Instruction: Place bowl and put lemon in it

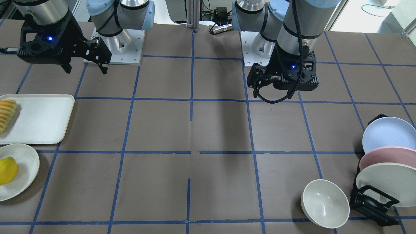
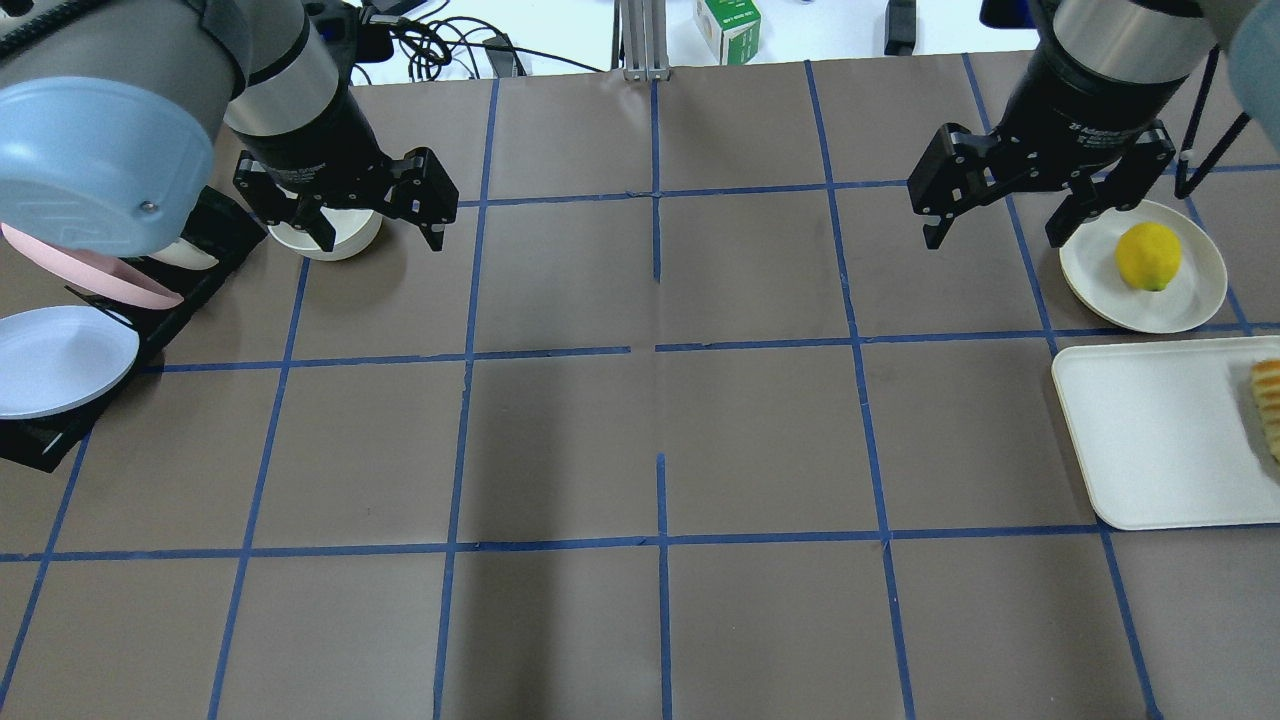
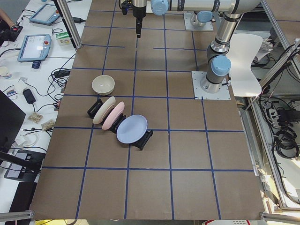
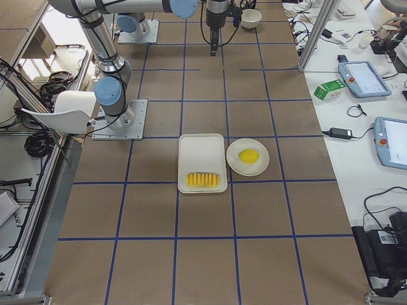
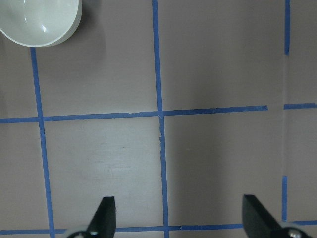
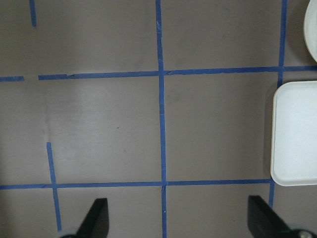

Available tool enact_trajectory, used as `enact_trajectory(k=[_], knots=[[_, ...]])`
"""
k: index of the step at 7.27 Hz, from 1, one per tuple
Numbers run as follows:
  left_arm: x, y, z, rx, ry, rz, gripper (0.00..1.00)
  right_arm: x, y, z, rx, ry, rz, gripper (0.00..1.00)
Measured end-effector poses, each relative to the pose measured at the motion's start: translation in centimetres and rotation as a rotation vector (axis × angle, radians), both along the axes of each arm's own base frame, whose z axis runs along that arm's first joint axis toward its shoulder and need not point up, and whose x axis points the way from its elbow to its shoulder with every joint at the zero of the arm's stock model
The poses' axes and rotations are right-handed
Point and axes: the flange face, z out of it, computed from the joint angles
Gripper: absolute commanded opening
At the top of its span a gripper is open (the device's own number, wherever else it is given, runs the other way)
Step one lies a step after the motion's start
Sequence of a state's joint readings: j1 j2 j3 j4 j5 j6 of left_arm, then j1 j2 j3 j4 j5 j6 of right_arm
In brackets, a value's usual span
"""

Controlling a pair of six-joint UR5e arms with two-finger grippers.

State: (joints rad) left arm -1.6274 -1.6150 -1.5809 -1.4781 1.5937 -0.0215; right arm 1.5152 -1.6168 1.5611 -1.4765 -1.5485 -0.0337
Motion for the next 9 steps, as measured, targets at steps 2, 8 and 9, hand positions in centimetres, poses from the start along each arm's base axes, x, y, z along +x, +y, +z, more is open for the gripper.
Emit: enact_trajectory(k=[2,8,9], knots=[[-0.1,-0.2,0.1,-0.001,0.005,-0.003,1.00,0.0,0.0,0.0,0.000,-0.001,-0.001,1.00],[0.7,-0.8,0.7,-0.024,0.005,-0.003,1.00,-4.5,-2.5,-1.9,0.015,-0.002,-0.082,1.00],[1.5,-1.6,0.4,-0.035,0.002,-0.023,0.99,-7.8,-3.3,-2.5,0.021,-0.003,-0.138,1.00]])
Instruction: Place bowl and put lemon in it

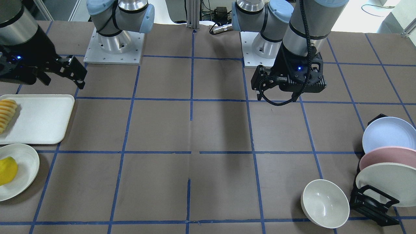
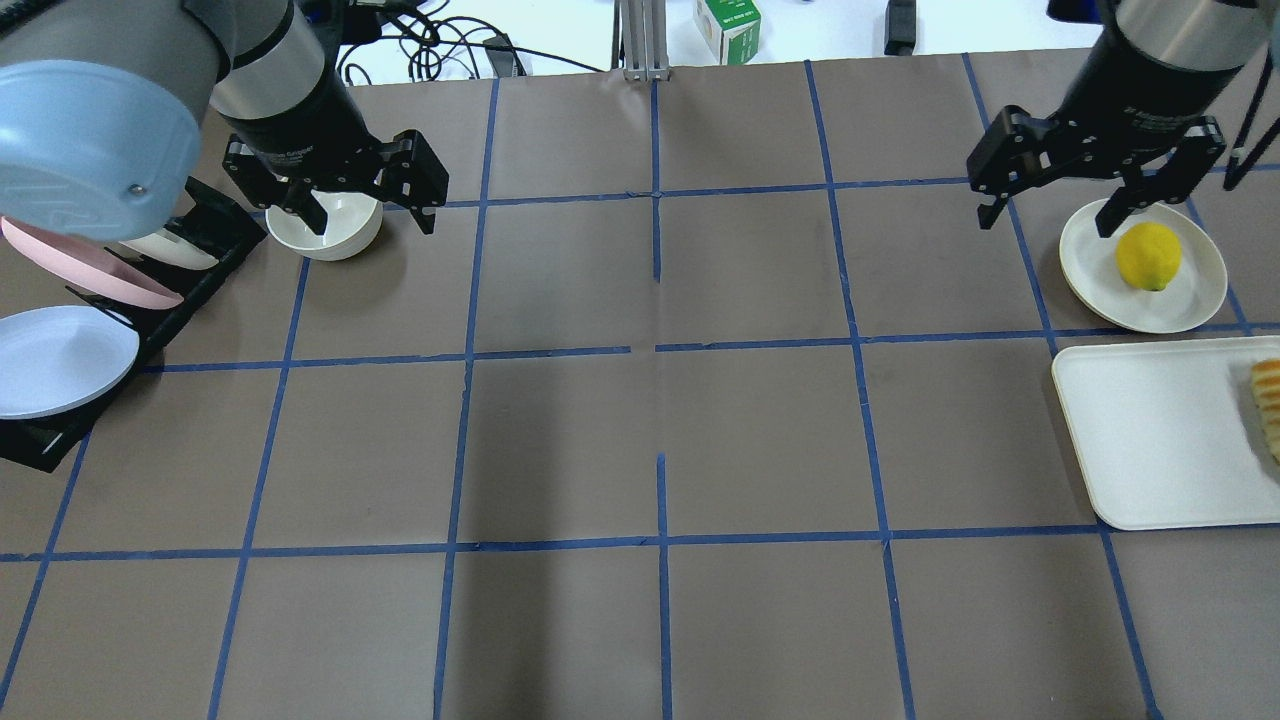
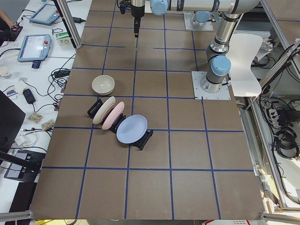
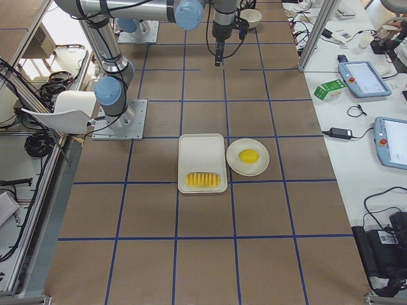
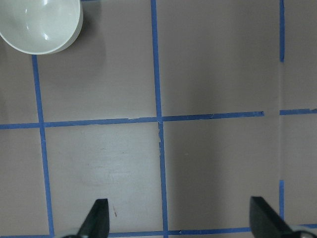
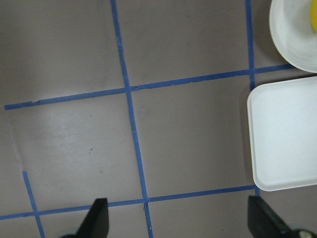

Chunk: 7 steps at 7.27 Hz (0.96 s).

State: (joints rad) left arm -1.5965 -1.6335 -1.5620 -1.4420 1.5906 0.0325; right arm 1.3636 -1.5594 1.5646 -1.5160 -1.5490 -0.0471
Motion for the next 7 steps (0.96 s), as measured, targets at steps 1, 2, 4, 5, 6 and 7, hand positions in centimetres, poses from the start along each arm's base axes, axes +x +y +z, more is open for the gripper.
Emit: enact_trajectory(k=[1,2,4,5,6,7], knots=[[2.7,-1.9,-1.1,-0.005,-0.007,-0.036,0.98,-2.7,-0.6,-0.7,0.008,0.001,-0.034,1.00],[7.0,-4.5,-3.3,0.002,-0.011,-0.032,0.97,-5.3,-1.6,-1.7,0.005,0.016,-0.028,1.00],[14.4,-11.1,-9.9,-0.019,-0.018,0.003,0.82,-11.7,-5.1,-5.5,-0.018,0.088,0.038,1.00],[16.4,-14.3,-13.0,-0.021,-0.020,0.004,0.68,-14.6,-6.7,-7.8,-0.023,0.106,0.077,1.00],[18.0,-16.8,-15.6,-0.015,-0.019,0.005,0.67,-17.4,-7.9,-10.3,-0.028,0.112,0.106,1.00],[19.2,-18.7,-17.6,-0.013,-0.019,0.006,0.67,-20.3,-8.9,-13.1,-0.025,0.107,0.129,1.00]])
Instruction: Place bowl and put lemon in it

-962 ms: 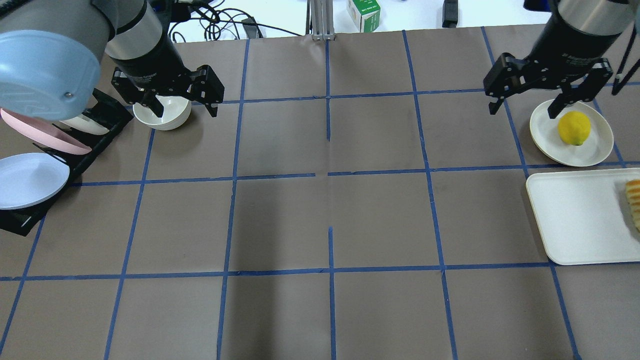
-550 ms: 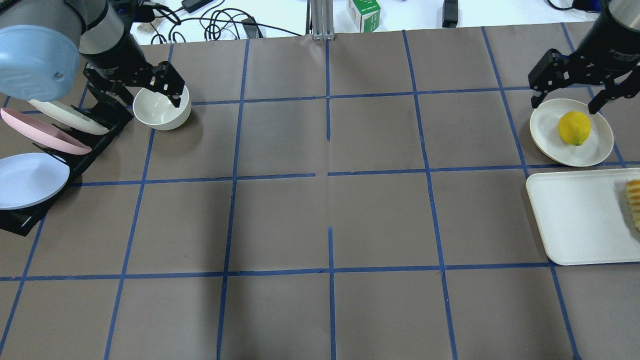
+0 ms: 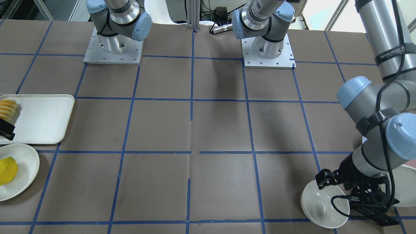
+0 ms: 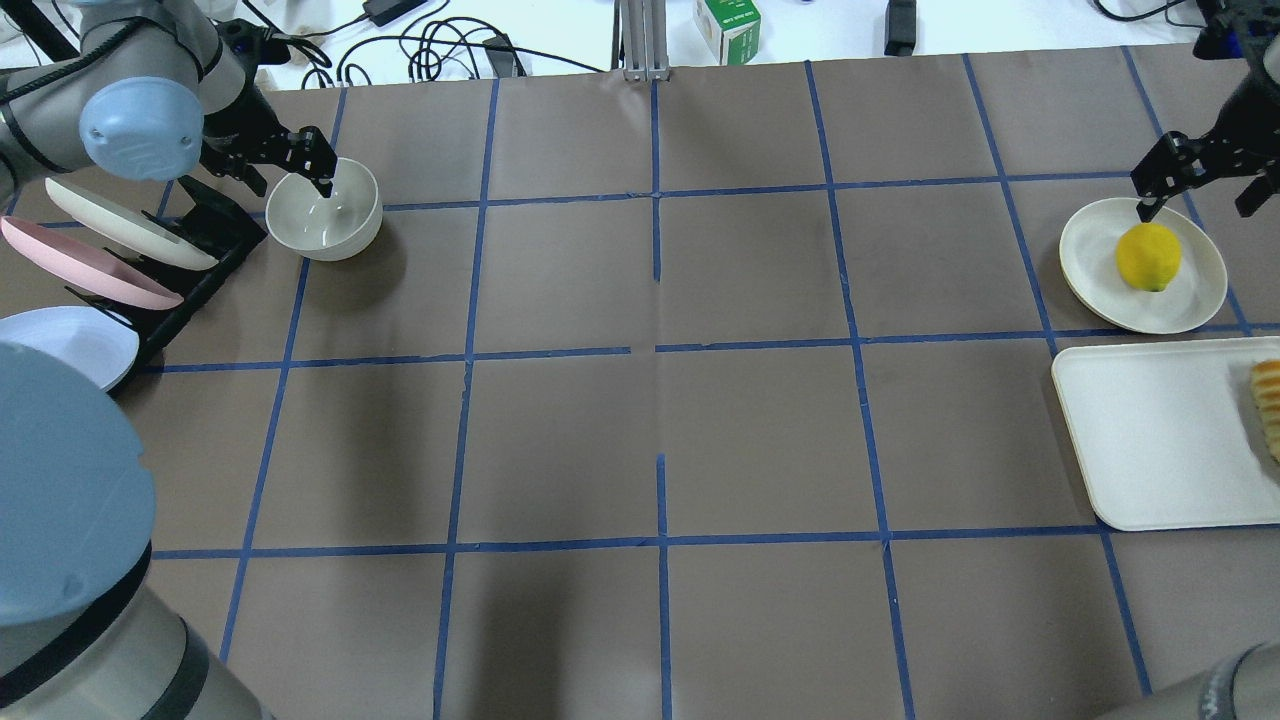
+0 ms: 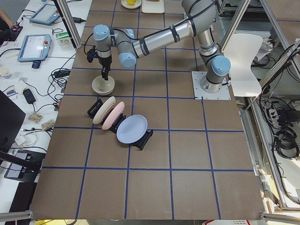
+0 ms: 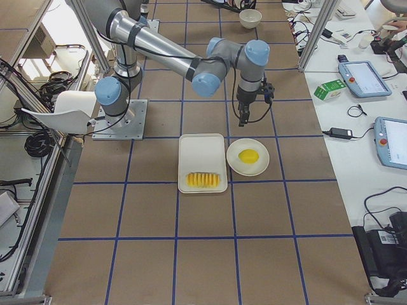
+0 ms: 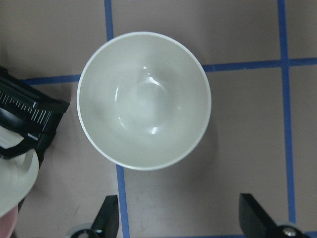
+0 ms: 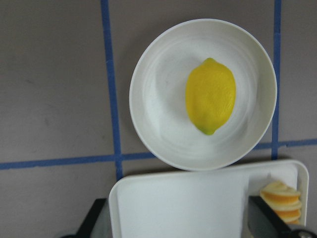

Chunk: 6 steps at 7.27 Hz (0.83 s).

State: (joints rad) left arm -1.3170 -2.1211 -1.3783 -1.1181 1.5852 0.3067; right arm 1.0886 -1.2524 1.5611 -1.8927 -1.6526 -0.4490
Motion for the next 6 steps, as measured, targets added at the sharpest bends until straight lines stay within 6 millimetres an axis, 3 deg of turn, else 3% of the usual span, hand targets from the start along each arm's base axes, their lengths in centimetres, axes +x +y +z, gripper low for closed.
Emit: enact_trajectory(k=[1,3,5,6], knots=[[1.7,-1.5,-1.3,-0.006,-0.002,0.009,0.51,-2.2,-0.9,-2.7,-0.005,0.003,0.019,1.00],[5.3,-3.8,-4.5,-0.002,-0.007,-0.002,0.48,-4.5,-2.5,-7.4,-0.013,0.015,0.036,1.00],[6.6,-4.4,-7.2,0.009,-0.007,-0.016,0.48,-5.1,-3.4,-10.5,-0.007,0.006,0.029,1.00],[6.6,-4.3,-7.8,0.017,-0.005,-0.019,0.40,-5.4,-3.9,-11.8,-0.015,0.009,0.026,1.00]])
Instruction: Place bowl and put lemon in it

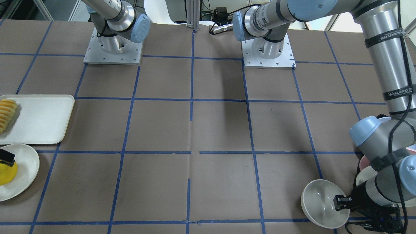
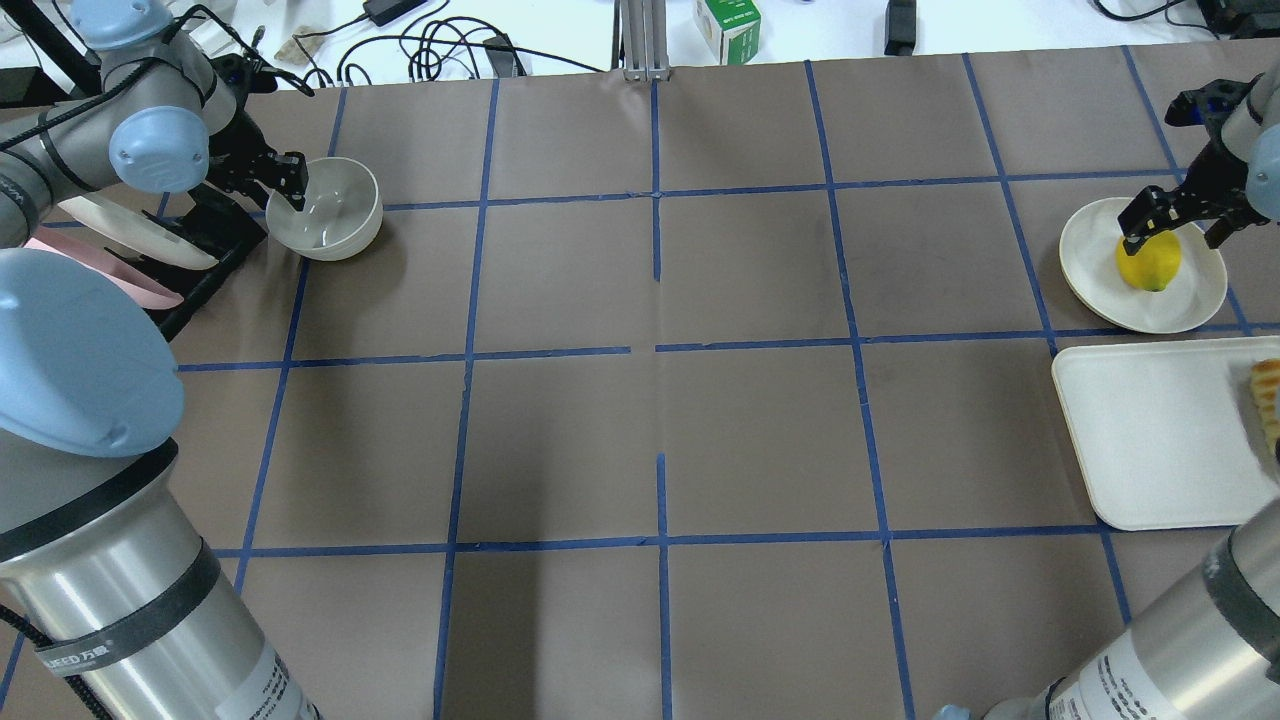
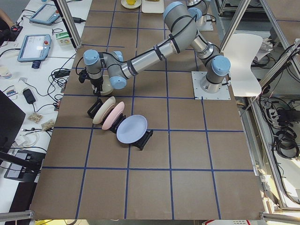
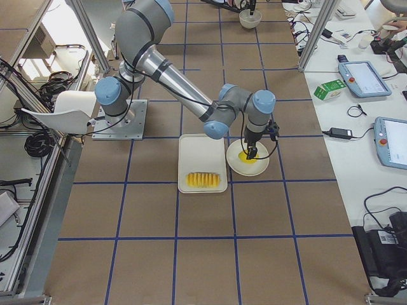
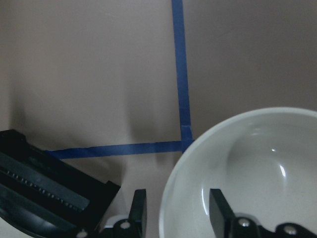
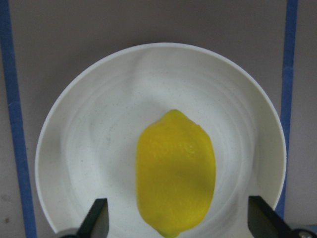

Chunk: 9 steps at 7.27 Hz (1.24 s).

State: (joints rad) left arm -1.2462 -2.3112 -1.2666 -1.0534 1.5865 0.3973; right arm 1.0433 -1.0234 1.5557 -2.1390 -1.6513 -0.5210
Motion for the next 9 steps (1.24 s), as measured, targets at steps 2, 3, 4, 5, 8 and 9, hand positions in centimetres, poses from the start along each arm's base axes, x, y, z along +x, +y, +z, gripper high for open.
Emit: enact_trajectory(k=[2,3,4,5,8,9], knots=[[0.0,0.1,-0.7,0.015,0.004,-0.005,0.03,-0.4,-0.7,-2.4,0.003,-0.002,0.004,0.70],[0.0,0.2,-0.6,0.016,0.005,-0.005,0.00,-0.4,-0.8,-3.1,0.001,-0.002,0.003,0.36],[-0.1,0.2,-0.5,0.015,0.009,-0.006,0.00,-0.5,-0.9,-3.1,-0.006,0.002,0.003,0.08],[-0.3,0.2,-0.2,0.011,0.019,-0.006,0.00,-0.6,-1.0,-2.9,-0.010,0.005,0.006,0.00],[-0.8,0.5,0.7,0.014,0.041,-0.008,0.00,-0.2,-0.4,0.0,-0.010,0.014,0.011,0.00],[-0.9,0.6,1.1,0.017,0.051,-0.008,0.00,0.4,0.2,2.0,0.002,0.003,0.013,0.00]])
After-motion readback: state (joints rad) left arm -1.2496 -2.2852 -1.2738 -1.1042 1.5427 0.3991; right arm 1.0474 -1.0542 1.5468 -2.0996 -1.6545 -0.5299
